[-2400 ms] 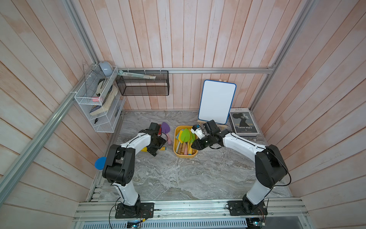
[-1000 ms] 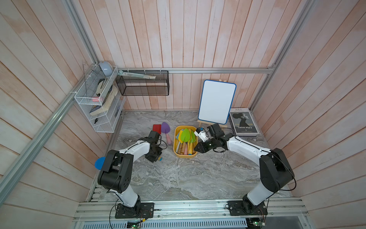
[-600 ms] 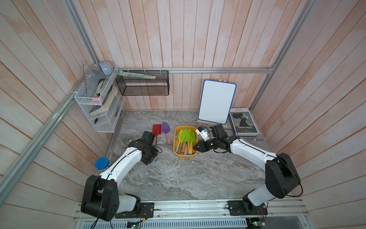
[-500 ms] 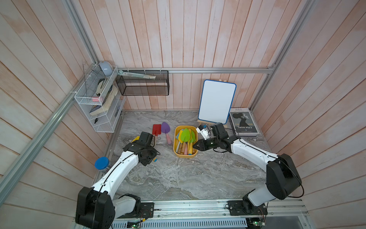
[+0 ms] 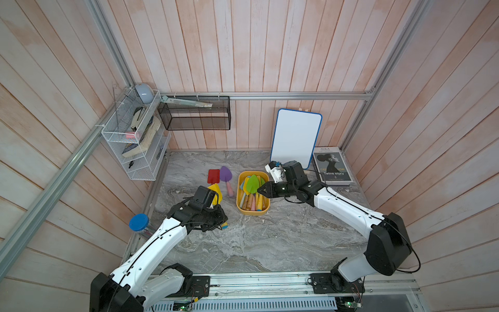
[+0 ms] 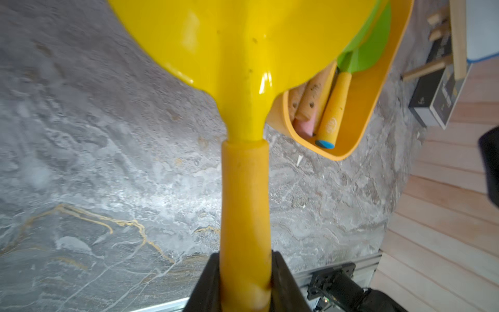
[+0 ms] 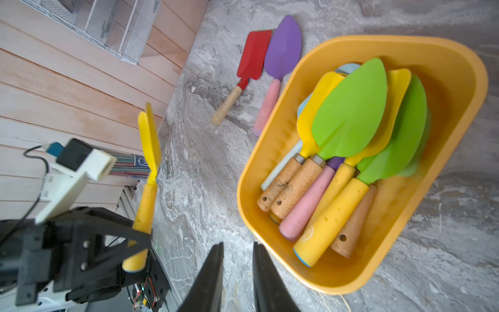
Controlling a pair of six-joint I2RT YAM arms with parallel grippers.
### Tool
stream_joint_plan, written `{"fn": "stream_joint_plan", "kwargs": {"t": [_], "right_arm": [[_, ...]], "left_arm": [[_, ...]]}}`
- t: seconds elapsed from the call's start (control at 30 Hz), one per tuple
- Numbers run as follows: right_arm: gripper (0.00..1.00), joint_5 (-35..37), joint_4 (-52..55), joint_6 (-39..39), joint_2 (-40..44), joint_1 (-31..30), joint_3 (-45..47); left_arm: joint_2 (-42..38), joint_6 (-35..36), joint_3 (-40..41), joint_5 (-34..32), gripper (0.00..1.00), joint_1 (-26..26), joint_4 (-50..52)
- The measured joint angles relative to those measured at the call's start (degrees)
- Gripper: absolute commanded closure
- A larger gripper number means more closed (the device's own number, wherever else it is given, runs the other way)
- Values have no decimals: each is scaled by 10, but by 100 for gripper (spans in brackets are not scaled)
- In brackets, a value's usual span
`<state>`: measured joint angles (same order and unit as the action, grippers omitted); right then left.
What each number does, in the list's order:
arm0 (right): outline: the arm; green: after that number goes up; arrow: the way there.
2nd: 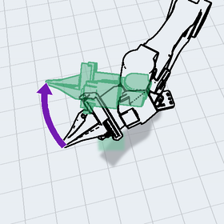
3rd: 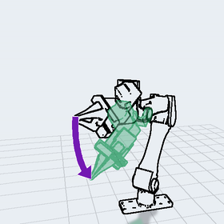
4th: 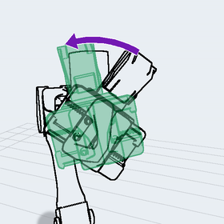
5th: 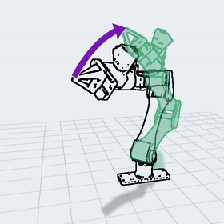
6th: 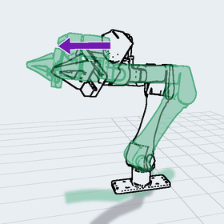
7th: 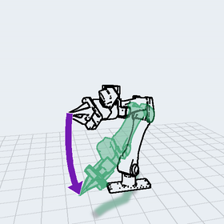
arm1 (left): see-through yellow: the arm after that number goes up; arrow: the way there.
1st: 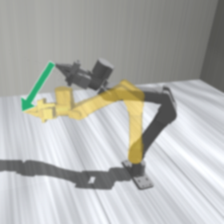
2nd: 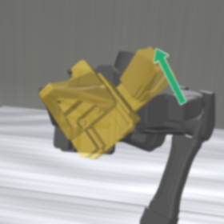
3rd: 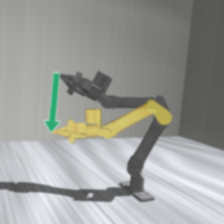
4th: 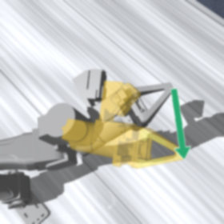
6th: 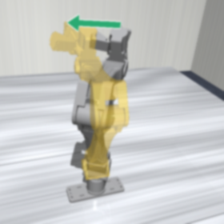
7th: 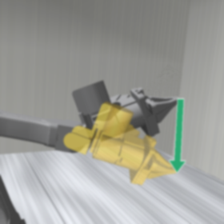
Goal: Put the shovel into the storage box
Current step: Place the shovel in the storage box.
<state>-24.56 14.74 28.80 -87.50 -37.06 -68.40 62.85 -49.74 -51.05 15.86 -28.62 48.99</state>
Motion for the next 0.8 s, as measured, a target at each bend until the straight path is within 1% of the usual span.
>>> {"fn": "stream_joint_plan", "kwargs": {"t": [0.13,0.27,0.5,0.6,0.8], "right_arm": [[76,43,14,18,0,-31,-40],[76,72,20,40,-10,-50,-61],[75,128,40,66,-59,-75,-84],[75,147,51,71,-73,-84,-93],[75,166,55,76,-75,-90,-93]], "left_arm": [[45,32,-9,30,98,-38,-22],[81,54,-40,38,98,-63,-25],[117,74,-104,31,98,-74,-15],[130,76,-119,21,98,-80,-2],[158,82,-135,0,98,-86,29]]}}
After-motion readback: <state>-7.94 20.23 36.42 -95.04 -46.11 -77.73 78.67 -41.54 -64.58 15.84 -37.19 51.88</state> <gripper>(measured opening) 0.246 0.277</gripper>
